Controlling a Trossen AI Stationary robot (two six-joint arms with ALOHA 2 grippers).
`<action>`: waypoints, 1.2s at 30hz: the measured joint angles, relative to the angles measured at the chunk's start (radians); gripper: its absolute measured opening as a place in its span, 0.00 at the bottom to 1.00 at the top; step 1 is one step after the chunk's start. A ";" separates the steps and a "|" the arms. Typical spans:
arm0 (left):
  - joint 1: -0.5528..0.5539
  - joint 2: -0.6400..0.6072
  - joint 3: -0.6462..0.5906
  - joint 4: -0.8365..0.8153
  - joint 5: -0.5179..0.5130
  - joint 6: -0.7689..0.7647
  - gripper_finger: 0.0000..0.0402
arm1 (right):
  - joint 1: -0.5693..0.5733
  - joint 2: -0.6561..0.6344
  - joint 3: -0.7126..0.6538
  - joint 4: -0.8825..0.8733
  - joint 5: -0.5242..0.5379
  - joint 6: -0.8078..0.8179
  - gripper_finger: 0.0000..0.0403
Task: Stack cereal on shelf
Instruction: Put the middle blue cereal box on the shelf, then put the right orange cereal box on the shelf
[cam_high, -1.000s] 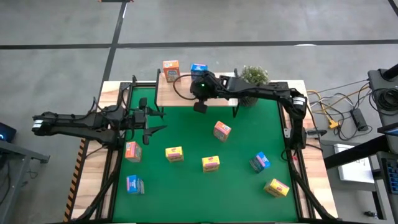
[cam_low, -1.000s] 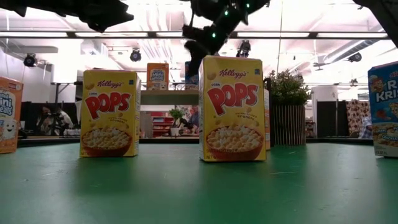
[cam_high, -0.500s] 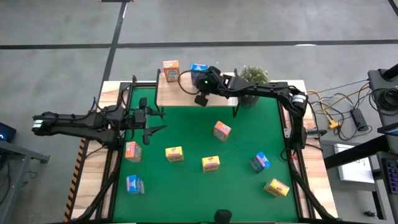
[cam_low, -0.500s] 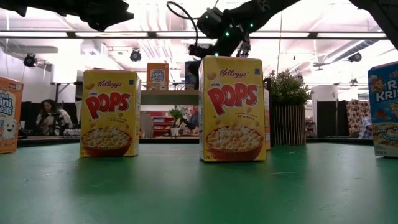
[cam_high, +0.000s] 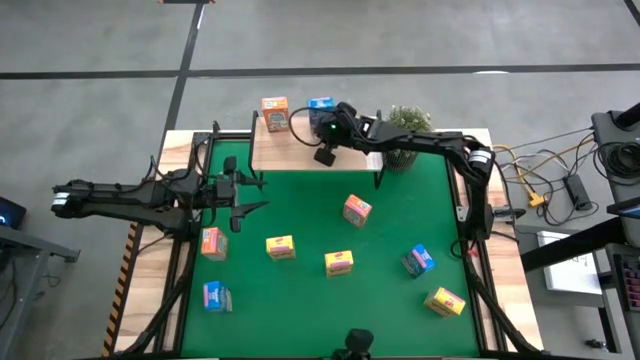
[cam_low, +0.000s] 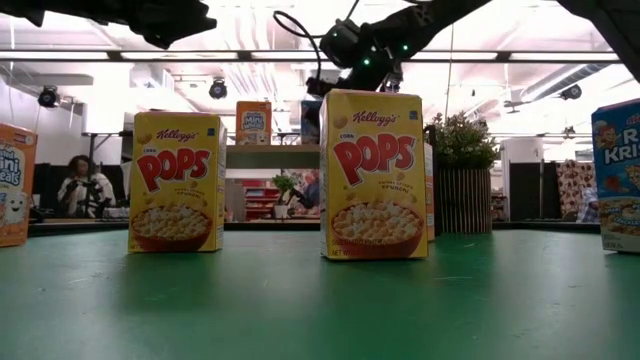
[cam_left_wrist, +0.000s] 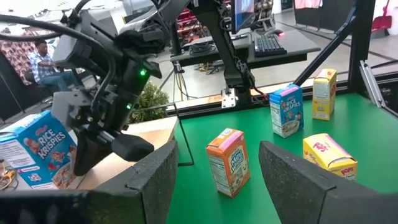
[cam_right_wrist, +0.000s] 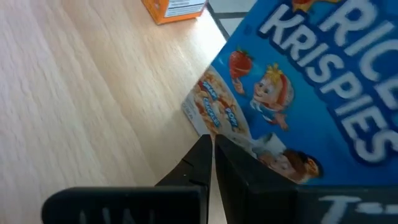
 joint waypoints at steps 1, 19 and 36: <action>0.000 0.000 0.000 0.000 0.000 0.002 0.52 | 0.000 0.004 0.000 0.008 -0.002 -0.001 0.03; 0.000 0.006 0.000 0.009 0.000 0.008 0.52 | 0.000 0.030 0.000 0.048 -0.002 -0.024 0.03; 0.000 0.011 0.000 0.009 0.000 0.005 0.52 | 0.038 0.000 0.000 0.043 0.010 -0.038 0.03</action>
